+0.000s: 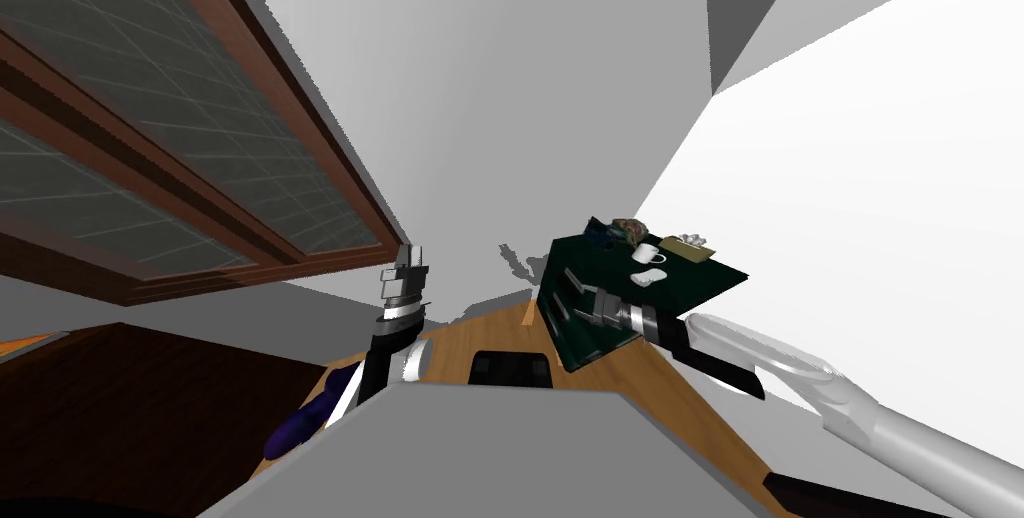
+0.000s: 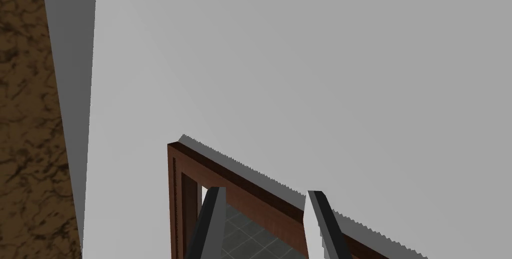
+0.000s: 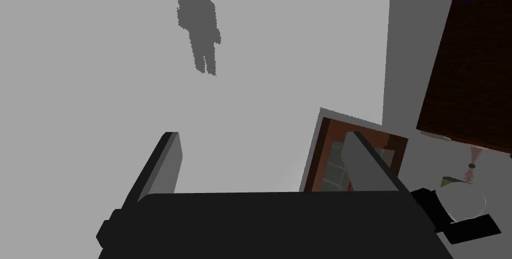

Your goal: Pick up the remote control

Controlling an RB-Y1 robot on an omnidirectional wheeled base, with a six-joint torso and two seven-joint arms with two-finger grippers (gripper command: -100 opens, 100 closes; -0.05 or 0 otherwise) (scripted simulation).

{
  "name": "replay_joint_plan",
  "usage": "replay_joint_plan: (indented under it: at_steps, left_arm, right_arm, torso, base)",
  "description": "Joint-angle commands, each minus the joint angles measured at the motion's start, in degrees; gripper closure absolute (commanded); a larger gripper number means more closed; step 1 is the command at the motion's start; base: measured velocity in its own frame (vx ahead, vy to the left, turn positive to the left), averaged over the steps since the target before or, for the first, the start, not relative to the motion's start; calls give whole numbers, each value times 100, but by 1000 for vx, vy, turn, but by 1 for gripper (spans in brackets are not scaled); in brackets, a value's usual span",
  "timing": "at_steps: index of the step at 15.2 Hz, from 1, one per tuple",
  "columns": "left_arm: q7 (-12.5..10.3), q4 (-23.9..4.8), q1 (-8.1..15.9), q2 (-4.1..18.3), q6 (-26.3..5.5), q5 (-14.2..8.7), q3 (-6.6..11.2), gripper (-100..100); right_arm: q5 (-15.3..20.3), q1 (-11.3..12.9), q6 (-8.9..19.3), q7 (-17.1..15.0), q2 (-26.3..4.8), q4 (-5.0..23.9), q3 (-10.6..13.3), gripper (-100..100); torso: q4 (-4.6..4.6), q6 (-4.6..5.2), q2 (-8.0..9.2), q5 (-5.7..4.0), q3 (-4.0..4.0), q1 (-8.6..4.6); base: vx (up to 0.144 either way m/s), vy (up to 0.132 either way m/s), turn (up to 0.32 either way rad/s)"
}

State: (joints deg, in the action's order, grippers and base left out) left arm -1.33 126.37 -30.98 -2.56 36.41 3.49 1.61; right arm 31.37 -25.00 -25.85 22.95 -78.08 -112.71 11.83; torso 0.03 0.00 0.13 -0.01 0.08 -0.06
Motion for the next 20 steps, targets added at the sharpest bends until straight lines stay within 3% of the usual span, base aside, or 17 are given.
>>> replay_joint_plan:
  at_steps: [1, 6, 7, 10, 20]
  left_arm:
    - [0, 0, 0, 0, 0, 0, 0, 0]
    - [0, 0, 0, 0, 0, 0, 0, 0]
    - [0, 0, 0, 0, 0, 0, 0, 0]
    - [0, 0, 0, 0, 0, 0, 1, 0]
    - [0, 0, -1, 1, 0, 0, 1, 0]
  right_arm:
    - [44, -57, -33, 48, -195, 14, 0, -100]
    - [339, -76, -175, 205, -872, 282, 191, -100]
    - [339, -76, -175, 205, -888, 282, 191, -100]
    - [612, -89, -306, 351, -1360, 560, 368, -100]
    - [960, -143, -490, 558, -2538, 949, 644, -100]
  torso:
    - [0, 0, 0, 0, 0, 0]
    - [1, 1, 1, -1, 1, -7]
    - [0, 0, -1, -1, 0, -8]
    - [-1, 0, -6, -3, -3, -16]
    - [-4, 1, -22, -6, -12, -31]
  base:
    - [18, -1, 36]
    - [23, -11, 94]
    - [22, -19, 53]
    - [45, -42, 123]
    - [60, -61, 72]
